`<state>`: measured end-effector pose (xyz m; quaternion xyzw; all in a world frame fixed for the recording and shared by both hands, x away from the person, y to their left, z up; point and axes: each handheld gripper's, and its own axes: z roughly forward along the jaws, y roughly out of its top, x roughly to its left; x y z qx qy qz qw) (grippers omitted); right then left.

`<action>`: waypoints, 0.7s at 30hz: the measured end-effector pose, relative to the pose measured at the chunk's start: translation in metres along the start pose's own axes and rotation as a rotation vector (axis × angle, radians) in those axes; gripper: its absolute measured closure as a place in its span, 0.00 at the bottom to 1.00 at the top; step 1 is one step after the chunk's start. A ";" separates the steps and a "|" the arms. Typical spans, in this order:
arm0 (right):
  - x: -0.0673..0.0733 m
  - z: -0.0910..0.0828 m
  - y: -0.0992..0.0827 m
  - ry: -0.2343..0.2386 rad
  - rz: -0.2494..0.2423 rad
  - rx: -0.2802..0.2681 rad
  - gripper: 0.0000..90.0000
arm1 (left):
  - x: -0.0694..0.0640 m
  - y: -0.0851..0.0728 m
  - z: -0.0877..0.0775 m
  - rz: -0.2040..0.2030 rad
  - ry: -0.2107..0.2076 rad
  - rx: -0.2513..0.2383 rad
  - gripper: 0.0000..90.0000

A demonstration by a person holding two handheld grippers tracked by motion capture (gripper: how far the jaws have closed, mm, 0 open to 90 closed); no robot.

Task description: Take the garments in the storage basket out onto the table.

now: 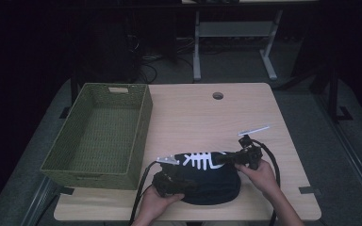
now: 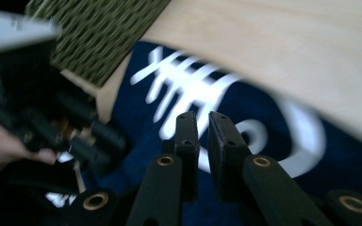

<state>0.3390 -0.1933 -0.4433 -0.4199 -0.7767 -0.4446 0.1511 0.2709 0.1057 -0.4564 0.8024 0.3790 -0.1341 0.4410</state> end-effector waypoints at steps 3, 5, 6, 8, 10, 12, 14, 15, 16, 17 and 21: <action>0.006 0.007 -0.007 0.017 -0.008 0.040 0.90 | -0.002 0.013 -0.010 0.001 -0.003 -0.053 0.82; 0.007 0.011 -0.012 0.008 -0.014 0.067 0.90 | -0.001 0.022 -0.014 -0.004 0.000 -0.086 0.81; 0.007 0.014 -0.014 0.009 -0.011 0.071 0.90 | -0.001 0.026 -0.016 -0.005 0.002 -0.104 0.81; 0.006 0.019 -0.018 0.003 -0.009 0.096 0.90 | 0.002 0.034 -0.018 -0.009 0.021 -0.128 0.80; 0.004 0.022 -0.022 0.005 0.001 0.093 0.90 | 0.008 0.040 -0.016 -0.029 0.044 -0.148 0.79; 0.002 0.022 -0.024 -0.001 0.004 0.097 0.91 | 0.017 0.044 -0.013 -0.049 0.077 -0.161 0.79; 0.001 0.022 -0.026 -0.001 0.007 0.100 0.91 | 0.025 0.044 -0.008 -0.071 0.103 -0.160 0.78; 0.000 0.022 -0.027 -0.001 0.005 0.102 0.91 | 0.028 0.044 -0.005 -0.079 0.110 -0.159 0.78; 0.000 0.022 -0.028 -0.003 0.011 0.105 0.92 | 0.030 0.044 -0.003 -0.090 0.117 -0.167 0.78; -0.001 0.022 -0.028 -0.002 0.012 0.104 0.92 | 0.032 0.044 -0.001 -0.101 0.124 -0.171 0.78; -0.001 0.022 -0.029 -0.013 0.004 0.107 0.93 | 0.040 0.042 0.006 -0.128 0.145 -0.142 0.78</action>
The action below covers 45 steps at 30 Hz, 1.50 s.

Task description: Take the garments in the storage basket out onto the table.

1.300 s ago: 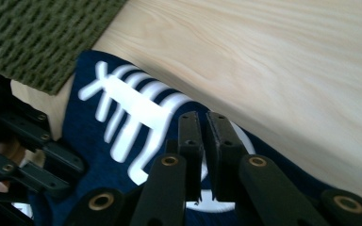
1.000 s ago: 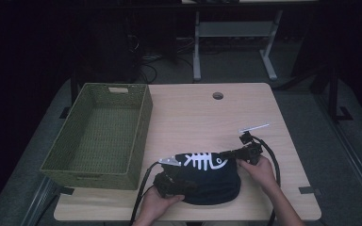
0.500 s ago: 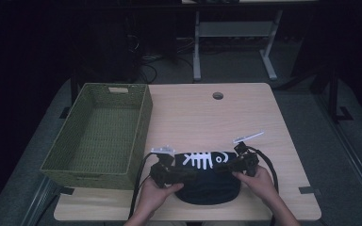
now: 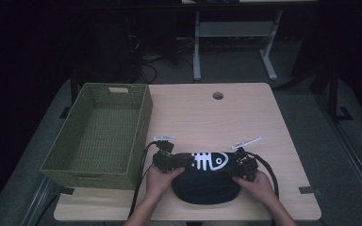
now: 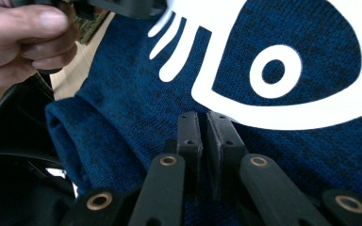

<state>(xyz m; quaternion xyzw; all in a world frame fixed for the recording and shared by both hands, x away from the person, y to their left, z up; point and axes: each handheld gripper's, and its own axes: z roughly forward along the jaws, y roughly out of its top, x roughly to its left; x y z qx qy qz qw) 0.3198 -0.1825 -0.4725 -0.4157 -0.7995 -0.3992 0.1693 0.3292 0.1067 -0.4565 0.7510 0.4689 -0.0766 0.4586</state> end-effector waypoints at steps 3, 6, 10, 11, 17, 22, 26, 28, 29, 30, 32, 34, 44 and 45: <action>0.001 0.001 0.000 -0.008 -0.008 0.002 0.93 | 0.005 -0.004 0.004 -0.015 0.004 0.008 0.78; 0.001 0.001 -0.001 -0.013 -0.012 -0.001 0.93 | 0.006 -0.003 0.003 -0.024 -0.009 0.005 0.78; 0.001 0.000 -0.001 -0.014 -0.014 0.000 0.93 | 0.003 -0.002 -0.002 -0.015 -0.018 -0.022 0.75; 0.001 0.000 -0.001 -0.007 -0.015 -0.001 0.91 | 0.002 0.000 -0.004 -0.011 -0.019 -0.031 0.74; 0.005 -0.001 0.001 -0.009 -0.025 0.006 0.90 | 0.010 0.004 -0.004 -0.034 0.005 -0.048 0.74; 0.004 0.000 0.001 -0.008 -0.019 0.009 0.90 | 0.014 0.001 0.007 -0.040 0.032 -0.011 0.75; 0.004 0.000 0.002 -0.002 -0.017 0.013 0.89 | 0.010 0.003 0.001 -0.038 0.019 -0.039 0.74; 0.005 -0.002 0.004 0.002 -0.021 0.016 0.88 | 0.007 0.005 -0.002 -0.019 0.015 -0.043 0.74; 0.005 -0.003 0.005 0.008 -0.019 0.008 0.87 | 0.004 0.006 -0.004 -0.022 0.003 -0.053 0.74; 0.005 -0.004 0.008 0.010 -0.020 0.002 0.86 | 0.002 0.006 -0.005 -0.015 -0.001 -0.058 0.74; 0.008 -0.008 0.015 0.003 -0.026 -0.029 0.86 | -0.001 0.009 -0.005 -0.007 -0.006 -0.059 0.73; 0.009 -0.011 0.025 -0.003 -0.019 -0.066 0.85 | -0.002 0.011 -0.002 -0.001 -0.001 -0.049 0.73; 0.002 0.013 0.058 -0.099 0.009 -0.064 0.85 | 0.009 0.010 0.013 -0.004 0.026 0.019 0.73; 0.001 0.014 0.058 -0.101 0.011 -0.061 0.85 | 0.010 0.010 0.013 -0.007 0.022 0.019 0.73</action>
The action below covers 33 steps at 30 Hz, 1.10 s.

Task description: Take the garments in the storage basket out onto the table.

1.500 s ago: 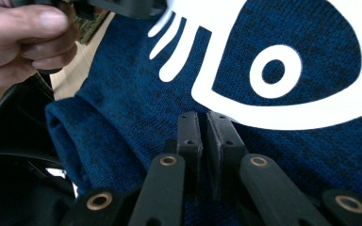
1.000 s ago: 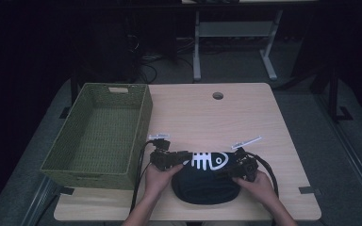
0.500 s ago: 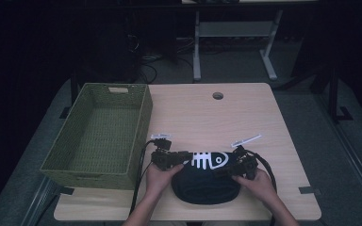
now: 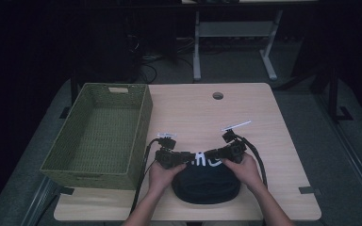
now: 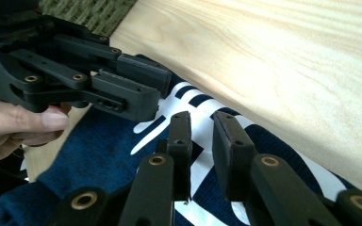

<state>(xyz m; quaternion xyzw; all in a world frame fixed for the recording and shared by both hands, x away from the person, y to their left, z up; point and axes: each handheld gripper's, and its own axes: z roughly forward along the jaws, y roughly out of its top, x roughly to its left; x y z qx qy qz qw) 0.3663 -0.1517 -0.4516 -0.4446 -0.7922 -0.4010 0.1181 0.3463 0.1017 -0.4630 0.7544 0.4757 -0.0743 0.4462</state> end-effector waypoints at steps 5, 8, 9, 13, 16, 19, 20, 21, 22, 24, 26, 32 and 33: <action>0.003 -0.012 -0.005 0.040 -0.012 -0.005 0.82 | -0.011 -0.001 -0.016 0.030 -0.020 -0.041 0.71; 0.013 -0.026 -0.017 0.066 -0.039 -0.001 0.83 | -0.021 -0.007 -0.026 0.056 -0.054 -0.045 0.72; 0.015 -0.031 -0.022 0.079 -0.050 0.004 0.83 | -0.025 -0.010 -0.029 0.065 -0.067 -0.037 0.72; 0.023 -0.044 -0.046 0.108 -0.079 0.024 0.84 | -0.038 -0.027 -0.036 0.101 -0.127 0.003 0.74; 0.025 -0.046 -0.065 0.124 -0.080 0.048 0.84 | -0.043 -0.039 -0.036 0.122 -0.143 0.050 0.74; 0.029 -0.043 -0.078 0.127 -0.098 0.061 0.83 | -0.046 -0.050 -0.034 0.137 -0.143 0.083 0.72; 0.030 -0.042 -0.081 0.115 -0.112 0.064 0.81 | -0.046 -0.053 -0.034 0.140 -0.142 0.088 0.71; 0.031 -0.041 -0.084 0.114 -0.124 0.062 0.80 | -0.045 -0.054 -0.033 0.137 -0.146 0.093 0.70; 0.032 -0.042 -0.085 0.116 -0.132 0.053 0.78 | -0.045 -0.056 -0.034 0.134 -0.153 0.092 0.68; 0.033 -0.048 -0.087 0.097 -0.160 0.028 0.76 | -0.045 -0.057 -0.035 0.143 -0.153 0.091 0.65; 0.032 -0.053 -0.089 0.069 -0.178 0.021 0.74 | -0.046 -0.057 -0.035 0.152 -0.141 0.102 0.63; 0.028 -0.042 -0.098 0.017 -0.230 0.067 0.78 | -0.043 -0.064 -0.029 0.181 -0.120 0.117 0.64; 0.029 -0.041 -0.099 0.009 -0.242 0.062 0.80 | -0.043 -0.065 -0.029 0.190 -0.113 0.110 0.66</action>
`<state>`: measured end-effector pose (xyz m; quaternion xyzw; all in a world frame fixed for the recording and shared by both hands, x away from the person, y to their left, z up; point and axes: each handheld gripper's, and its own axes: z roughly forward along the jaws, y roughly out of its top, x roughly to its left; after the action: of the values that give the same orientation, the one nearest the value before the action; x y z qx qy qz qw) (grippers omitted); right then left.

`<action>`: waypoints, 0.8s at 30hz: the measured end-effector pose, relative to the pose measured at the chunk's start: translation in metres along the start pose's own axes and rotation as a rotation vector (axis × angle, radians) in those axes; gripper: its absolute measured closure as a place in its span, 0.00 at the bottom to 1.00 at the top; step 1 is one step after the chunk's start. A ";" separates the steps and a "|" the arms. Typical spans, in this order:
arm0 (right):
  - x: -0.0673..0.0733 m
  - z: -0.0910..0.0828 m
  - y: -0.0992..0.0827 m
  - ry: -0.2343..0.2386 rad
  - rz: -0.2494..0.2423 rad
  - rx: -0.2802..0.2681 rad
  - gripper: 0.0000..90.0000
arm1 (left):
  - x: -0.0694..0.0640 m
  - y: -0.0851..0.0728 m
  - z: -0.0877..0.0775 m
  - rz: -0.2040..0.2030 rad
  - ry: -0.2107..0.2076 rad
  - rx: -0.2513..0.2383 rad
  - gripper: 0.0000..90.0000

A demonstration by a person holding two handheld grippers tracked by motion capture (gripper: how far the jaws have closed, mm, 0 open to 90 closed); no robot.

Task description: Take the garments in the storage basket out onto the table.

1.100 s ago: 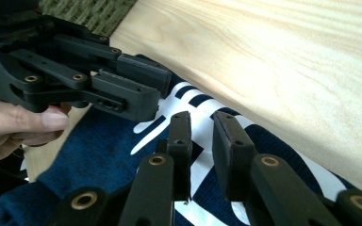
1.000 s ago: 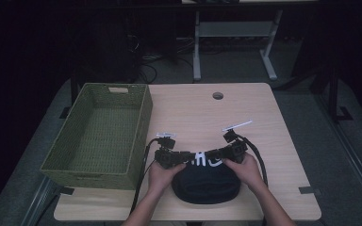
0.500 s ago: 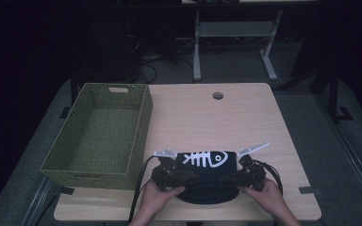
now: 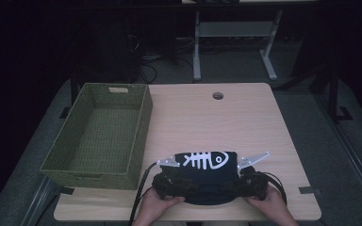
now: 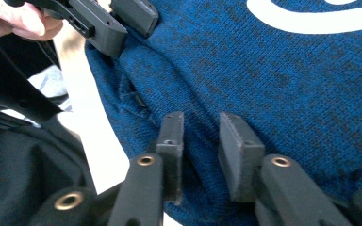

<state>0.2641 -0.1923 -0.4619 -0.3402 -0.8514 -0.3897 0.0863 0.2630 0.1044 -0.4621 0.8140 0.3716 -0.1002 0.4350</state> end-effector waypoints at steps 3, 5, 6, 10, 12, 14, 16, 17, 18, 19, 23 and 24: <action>0.002 0.000 0.000 -0.028 -0.020 0.004 0.87 | 0.000 -0.002 0.001 0.019 0.025 -0.001 0.74; 0.003 0.003 0.001 -0.041 -0.025 0.009 0.95 | 0.003 -0.002 0.001 0.013 0.019 0.004 0.85; 0.003 0.003 0.003 -0.040 -0.024 0.004 0.96 | 0.004 0.000 0.001 0.006 0.011 -0.003 0.91; 0.003 -0.004 0.008 -0.014 -0.001 -0.027 0.97 | 0.000 0.010 -0.009 0.021 0.014 -0.046 0.96; 0.005 -0.014 0.013 0.011 0.010 -0.071 0.97 | -0.002 0.014 -0.015 0.024 0.015 -0.066 0.96; 0.008 -0.021 0.018 0.029 0.013 -0.097 0.97 | -0.003 0.019 -0.023 0.021 0.011 -0.093 0.96; 0.012 -0.023 0.021 0.055 0.009 -0.108 0.97 | -0.003 0.021 -0.029 0.022 0.019 -0.113 0.96; 0.014 -0.023 0.021 0.063 0.004 -0.108 0.97 | -0.002 0.021 -0.029 0.020 0.021 -0.109 0.95; 0.015 -0.020 0.021 0.068 0.001 -0.098 0.96 | -0.002 0.019 -0.029 0.016 0.026 -0.097 0.95; 0.016 -0.017 0.020 0.075 0.000 -0.087 0.96 | -0.001 0.015 -0.026 0.011 0.032 -0.074 0.95; 0.013 0.003 0.008 0.092 0.020 -0.029 0.96 | 0.007 -0.001 -0.015 -0.029 0.028 -0.021 0.95; 0.011 0.007 0.005 0.095 0.031 -0.018 0.96 | 0.009 -0.005 -0.013 -0.040 0.023 -0.018 0.95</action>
<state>0.2595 -0.1795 -0.4589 -0.3354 -0.8373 -0.4119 0.1297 0.2636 0.1212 -0.4619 0.8035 0.3937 -0.0961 0.4359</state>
